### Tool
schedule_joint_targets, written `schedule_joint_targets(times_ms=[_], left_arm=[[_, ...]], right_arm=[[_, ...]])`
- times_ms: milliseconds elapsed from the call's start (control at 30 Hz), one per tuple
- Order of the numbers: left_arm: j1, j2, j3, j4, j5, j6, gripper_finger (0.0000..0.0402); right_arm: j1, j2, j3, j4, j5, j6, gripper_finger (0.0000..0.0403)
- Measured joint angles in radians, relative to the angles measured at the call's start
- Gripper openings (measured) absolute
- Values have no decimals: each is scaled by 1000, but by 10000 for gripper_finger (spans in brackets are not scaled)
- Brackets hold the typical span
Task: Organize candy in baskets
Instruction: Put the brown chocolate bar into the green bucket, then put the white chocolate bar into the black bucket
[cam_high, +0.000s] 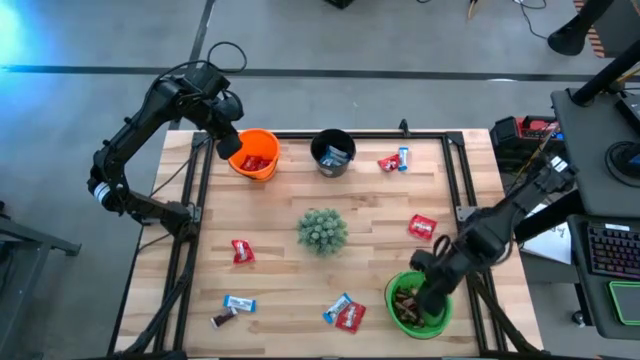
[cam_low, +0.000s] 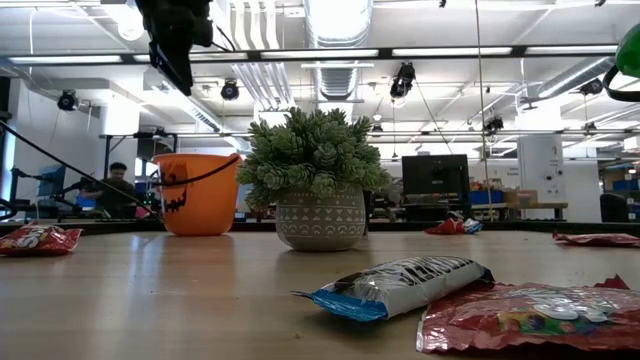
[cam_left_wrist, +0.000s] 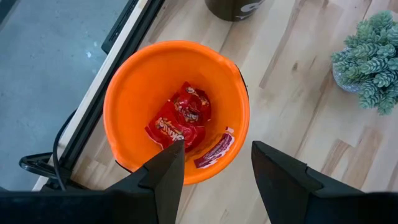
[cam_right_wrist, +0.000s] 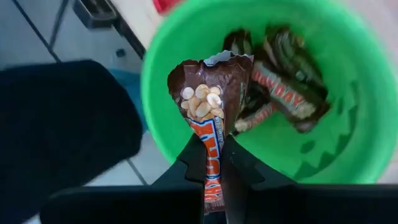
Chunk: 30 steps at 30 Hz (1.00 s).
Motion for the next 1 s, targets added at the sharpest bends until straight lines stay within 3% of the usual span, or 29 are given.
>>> schedule_joint_targets(times_ms=[300,800,1000], left_arm=[[0,0,0,0,0,0,168],[0,0,0,-19,0,-29,168],[0,0,0,-20,0,-64,168]], right_arm=[[46,82,-1,3,-1,-23,20],[39,73,6,-8,0,-36,148],[4,58,7,-138,65,-99,177]])
